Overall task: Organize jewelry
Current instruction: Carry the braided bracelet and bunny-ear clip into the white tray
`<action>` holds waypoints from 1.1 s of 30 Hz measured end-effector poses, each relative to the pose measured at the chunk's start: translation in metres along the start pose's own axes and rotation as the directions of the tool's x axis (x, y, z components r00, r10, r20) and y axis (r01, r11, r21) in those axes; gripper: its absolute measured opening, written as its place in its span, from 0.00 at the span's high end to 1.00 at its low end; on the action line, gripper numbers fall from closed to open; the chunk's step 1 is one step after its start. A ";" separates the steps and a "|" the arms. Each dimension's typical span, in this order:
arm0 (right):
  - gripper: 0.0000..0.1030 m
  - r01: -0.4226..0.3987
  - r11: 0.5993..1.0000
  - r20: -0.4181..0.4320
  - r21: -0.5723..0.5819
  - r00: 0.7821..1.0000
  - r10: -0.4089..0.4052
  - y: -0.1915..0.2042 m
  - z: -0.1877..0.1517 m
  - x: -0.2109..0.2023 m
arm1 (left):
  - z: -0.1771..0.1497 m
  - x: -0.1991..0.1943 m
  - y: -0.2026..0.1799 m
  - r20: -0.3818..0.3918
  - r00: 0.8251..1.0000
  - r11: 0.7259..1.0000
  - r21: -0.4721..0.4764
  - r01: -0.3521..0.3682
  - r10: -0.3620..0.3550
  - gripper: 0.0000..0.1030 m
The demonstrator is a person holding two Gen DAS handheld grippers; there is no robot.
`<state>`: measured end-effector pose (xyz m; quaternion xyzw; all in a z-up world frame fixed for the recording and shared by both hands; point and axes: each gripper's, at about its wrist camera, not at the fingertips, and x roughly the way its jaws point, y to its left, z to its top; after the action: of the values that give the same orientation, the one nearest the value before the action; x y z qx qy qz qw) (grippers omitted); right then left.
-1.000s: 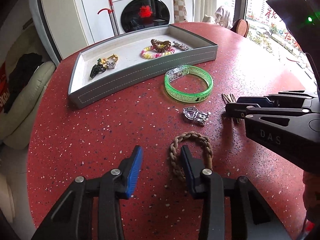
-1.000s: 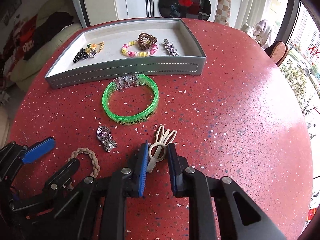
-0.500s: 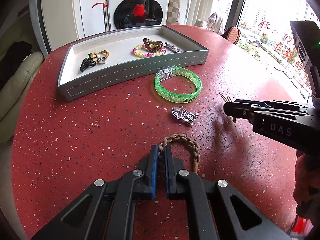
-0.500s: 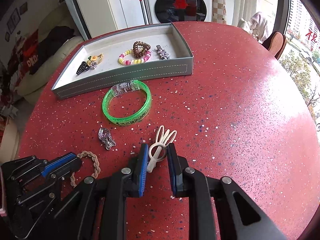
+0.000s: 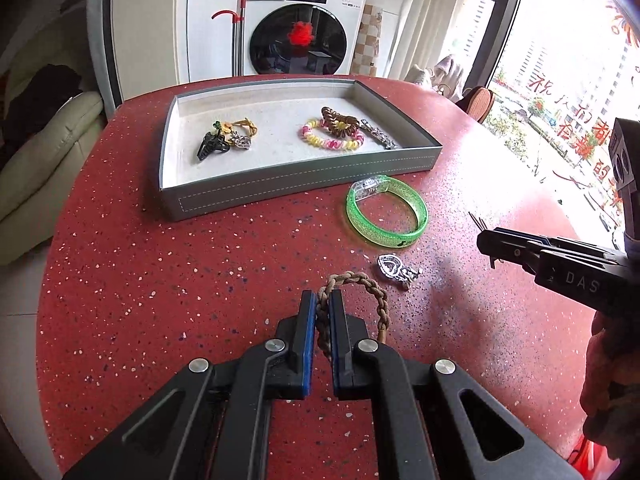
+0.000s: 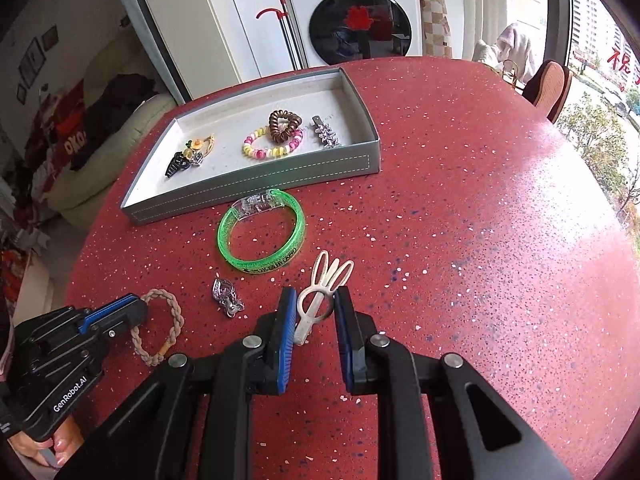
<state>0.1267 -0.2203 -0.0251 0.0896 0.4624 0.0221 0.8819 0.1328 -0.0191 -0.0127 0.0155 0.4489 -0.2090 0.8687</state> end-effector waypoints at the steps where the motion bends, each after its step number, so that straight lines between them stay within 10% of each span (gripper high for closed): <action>1: 0.79 -0.004 1.000 0.002 0.001 1.000 0.004 0.000 0.002 0.000 | 0.003 -0.001 0.002 0.006 1.000 1.000 -0.004 -0.001 0.001 0.76; 33: 0.79 -0.067 0.998 0.048 -0.018 0.997 0.068 0.010 0.116 0.039 | 0.118 0.043 0.059 0.077 0.990 0.991 -0.071 -0.109 0.115 0.76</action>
<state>0.2444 -0.2220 0.0101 0.0986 0.4375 0.0533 0.8922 0.2683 -0.0051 0.0148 0.0034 0.4183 -0.1453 0.8966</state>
